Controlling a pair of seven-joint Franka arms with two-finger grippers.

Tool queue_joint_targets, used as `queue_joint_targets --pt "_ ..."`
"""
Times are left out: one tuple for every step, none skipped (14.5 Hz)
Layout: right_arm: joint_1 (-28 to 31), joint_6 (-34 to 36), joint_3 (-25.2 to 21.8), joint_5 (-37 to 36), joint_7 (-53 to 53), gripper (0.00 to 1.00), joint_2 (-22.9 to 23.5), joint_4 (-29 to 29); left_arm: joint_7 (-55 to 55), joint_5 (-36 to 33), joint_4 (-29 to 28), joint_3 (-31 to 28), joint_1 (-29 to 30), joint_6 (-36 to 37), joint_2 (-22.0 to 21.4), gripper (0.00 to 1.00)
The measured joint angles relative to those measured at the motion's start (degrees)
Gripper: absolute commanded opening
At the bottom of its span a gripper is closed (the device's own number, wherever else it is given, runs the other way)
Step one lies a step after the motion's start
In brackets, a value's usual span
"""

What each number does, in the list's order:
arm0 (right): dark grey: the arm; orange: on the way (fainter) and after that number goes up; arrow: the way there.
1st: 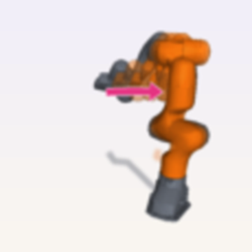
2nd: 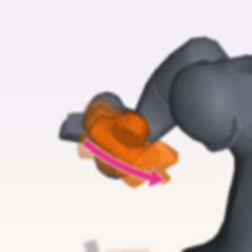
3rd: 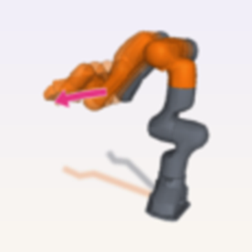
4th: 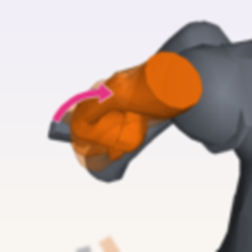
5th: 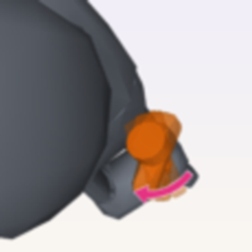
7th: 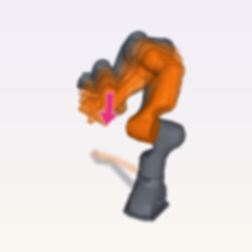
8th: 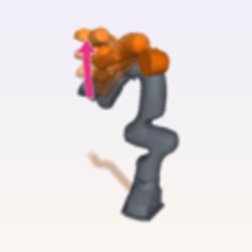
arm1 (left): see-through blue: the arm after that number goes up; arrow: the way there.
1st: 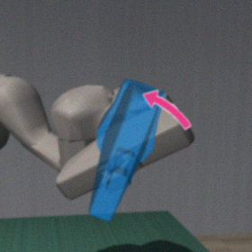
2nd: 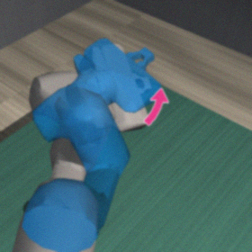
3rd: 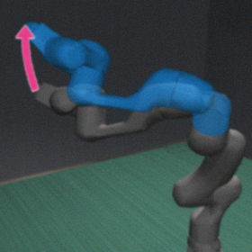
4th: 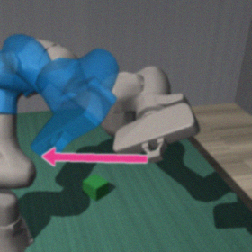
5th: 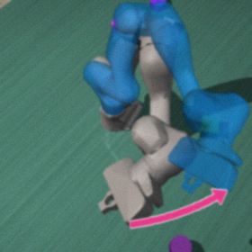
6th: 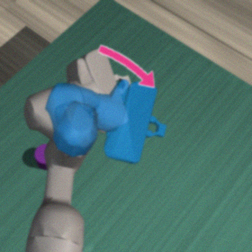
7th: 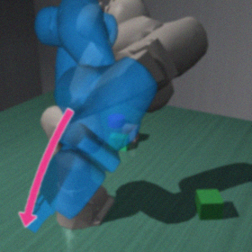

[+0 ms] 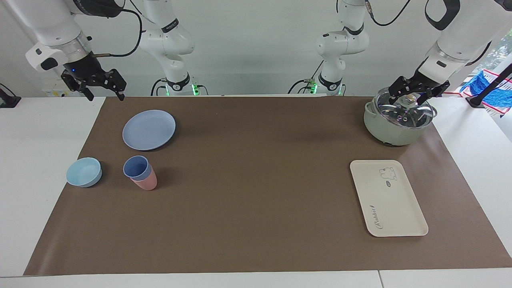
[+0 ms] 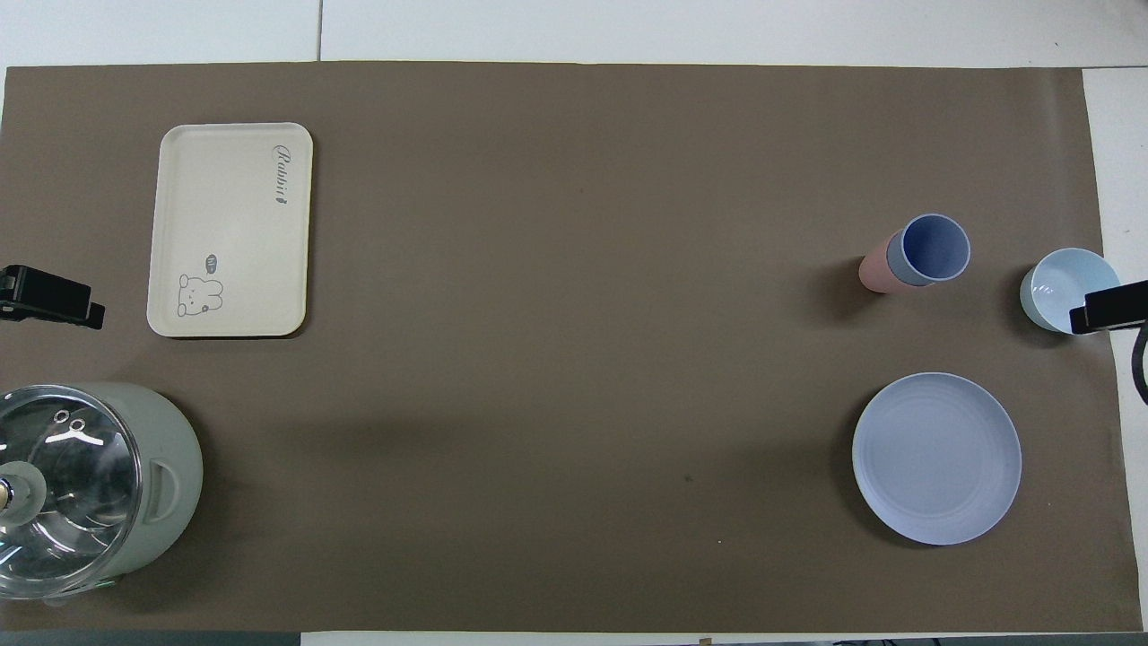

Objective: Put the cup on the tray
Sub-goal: 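Move the right gripper toward the nested blue and pink cups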

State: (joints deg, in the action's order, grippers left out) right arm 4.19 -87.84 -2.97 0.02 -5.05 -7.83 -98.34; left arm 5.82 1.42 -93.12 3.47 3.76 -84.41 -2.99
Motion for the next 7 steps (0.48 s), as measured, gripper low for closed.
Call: queue_joint_targets --pt "0.0 0.0 0.04 0.0 0.0 1.0 0.0 0.0 0.0 0.0 0.0 0.0 0.0 0.0 0.0 1.0" --pt "0.0 0.0 0.15 0.0 0.0 1.0 0.0 0.0 0.0 0.0 0.0 0.0 0.0 0.0 0.0 1.0" --pt "0.0 0.0 0.27 0.0 0.0 1.0 0.0 0.0 0.0 0.0 0.0 0.0 0.0 0.0 0.0 1.0" --pt "0.0 0.0 0.35 0.0 0.0 1.0 0.0 0.0 0.0 0.0 0.0 0.0 0.0 0.0 0.0 1.0" --pt "0.0 0.0 0.38 0.01 0.0 1.0 0.02 0.0 0.0 0.0 0.0 0.0 0.0 0.0 0.0 1.0" --pt "0.0 0.0 0.38 0.01 0.0 1.0 0.04 0.0 0.0 0.0 0.0 0.0 0.0 0.0 0.0 1.0" --pt "0.0 0.0 0.46 0.02 0.0 1.0 0.05 0.0 0.0 0.0 0.0 0.0 0.0 0.0 0.0 1.0"
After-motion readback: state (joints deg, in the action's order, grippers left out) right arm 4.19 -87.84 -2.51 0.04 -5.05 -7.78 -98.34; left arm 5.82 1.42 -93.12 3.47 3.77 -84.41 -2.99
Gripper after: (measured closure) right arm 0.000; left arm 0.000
